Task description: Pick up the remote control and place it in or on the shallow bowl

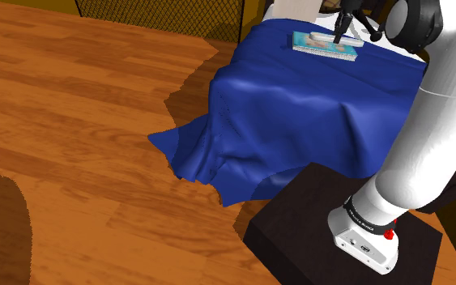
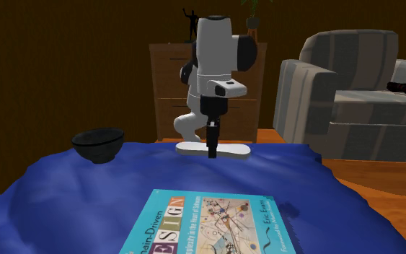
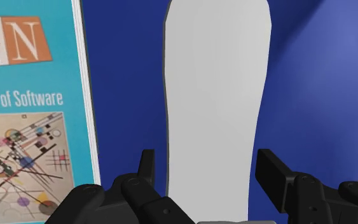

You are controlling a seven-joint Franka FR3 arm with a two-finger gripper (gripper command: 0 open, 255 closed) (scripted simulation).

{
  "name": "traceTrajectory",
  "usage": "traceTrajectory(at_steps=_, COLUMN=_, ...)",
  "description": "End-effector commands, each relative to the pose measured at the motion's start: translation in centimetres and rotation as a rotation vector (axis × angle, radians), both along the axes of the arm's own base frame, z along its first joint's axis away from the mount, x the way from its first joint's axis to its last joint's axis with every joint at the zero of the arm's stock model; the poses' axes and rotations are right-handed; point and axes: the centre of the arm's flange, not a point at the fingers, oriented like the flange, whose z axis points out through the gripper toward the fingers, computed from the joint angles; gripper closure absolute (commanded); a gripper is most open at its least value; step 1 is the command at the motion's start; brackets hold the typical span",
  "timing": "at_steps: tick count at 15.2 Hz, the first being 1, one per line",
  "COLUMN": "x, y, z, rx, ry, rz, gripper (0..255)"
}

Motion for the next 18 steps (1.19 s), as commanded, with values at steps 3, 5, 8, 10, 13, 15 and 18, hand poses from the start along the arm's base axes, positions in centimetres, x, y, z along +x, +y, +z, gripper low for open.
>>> traceTrajectory(at_steps=3, x=0.0, y=0.0, z=2.2, rx=0.000, ry=0.000, rz=0.000, gripper=255)
traceTrajectory(at_steps=5, x=0.0, y=0.0, z=3.2, rx=0.000, ry=0.000, rz=0.000, gripper=255)
traceTrajectory(at_steps=8, x=0.0, y=0.0, z=4.8, rx=0.000, ry=0.000, rz=0.000, gripper=255)
traceTrajectory(at_steps=10, x=0.0, y=0.0, z=5.9, rx=0.000, ry=0.000, rz=0.000, gripper=255)
traceTrajectory(at_steps=13, x=0.0, y=0.0, z=7.5, rx=0.000, ry=0.000, rz=0.000, gripper=255)
traceTrajectory(at_steps=15, x=-1.2, y=-0.4, z=7.7, rx=0.000, ry=0.000, rz=0.000, gripper=255)
traceTrajectory(at_steps=18, x=-5.0, y=-1.8, z=7.7, rx=0.000, ry=0.000, rz=0.000, gripper=255)
